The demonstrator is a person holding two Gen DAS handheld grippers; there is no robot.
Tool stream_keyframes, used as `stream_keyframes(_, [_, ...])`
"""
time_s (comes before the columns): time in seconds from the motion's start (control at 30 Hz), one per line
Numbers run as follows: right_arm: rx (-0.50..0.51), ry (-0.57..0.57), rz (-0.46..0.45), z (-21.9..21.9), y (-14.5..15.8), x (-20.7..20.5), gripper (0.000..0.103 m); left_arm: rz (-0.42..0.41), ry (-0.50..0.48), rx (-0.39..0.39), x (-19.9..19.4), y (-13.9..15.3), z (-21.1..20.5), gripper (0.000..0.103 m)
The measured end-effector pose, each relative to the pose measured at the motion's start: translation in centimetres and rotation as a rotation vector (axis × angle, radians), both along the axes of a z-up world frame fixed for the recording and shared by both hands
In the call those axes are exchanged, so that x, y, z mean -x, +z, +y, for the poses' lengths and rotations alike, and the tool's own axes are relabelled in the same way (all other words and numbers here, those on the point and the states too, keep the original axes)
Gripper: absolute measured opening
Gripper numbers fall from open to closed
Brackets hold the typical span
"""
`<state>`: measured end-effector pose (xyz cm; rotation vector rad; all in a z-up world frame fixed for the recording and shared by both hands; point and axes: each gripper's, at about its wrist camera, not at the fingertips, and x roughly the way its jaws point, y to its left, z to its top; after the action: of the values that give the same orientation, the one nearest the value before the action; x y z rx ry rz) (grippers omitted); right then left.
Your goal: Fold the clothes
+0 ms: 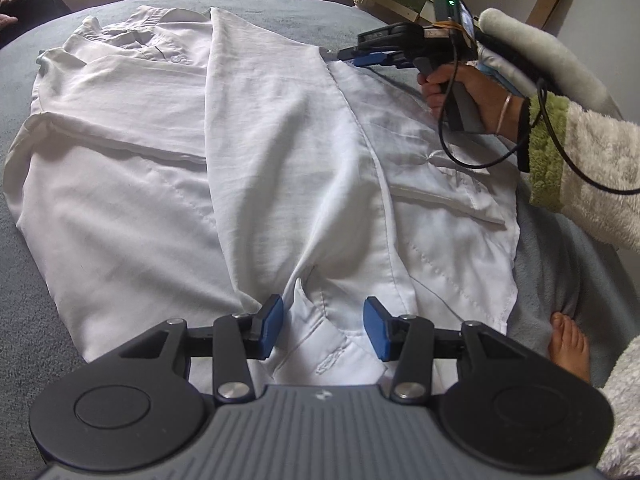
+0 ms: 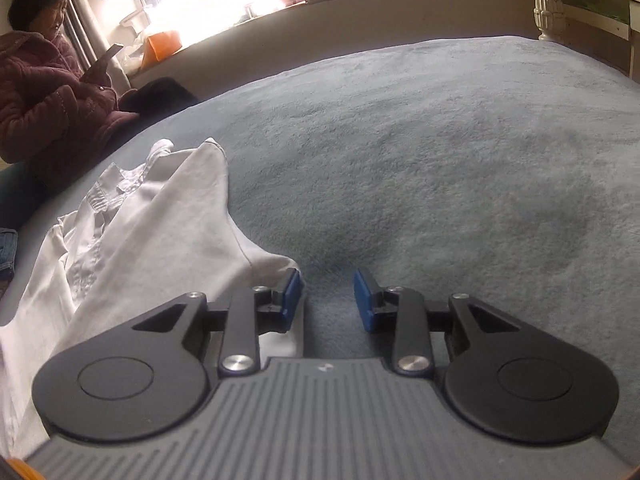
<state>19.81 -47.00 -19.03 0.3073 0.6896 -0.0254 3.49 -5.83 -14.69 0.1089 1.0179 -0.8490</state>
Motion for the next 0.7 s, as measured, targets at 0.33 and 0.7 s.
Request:
stream_keyframes(0.33, [0.033,0.119,-0.06,5.5,4.1,-5.5,0.031,0.039,0.004,0.061,-0.6,-0.3,0.7,0.047])
stream_keyframes(0.7, [0.0,0.113,0.12,11.1,0.0,-18.9,0.016,0.065,0.002,0.116,-1.1,-0.7,1.5,0.047])
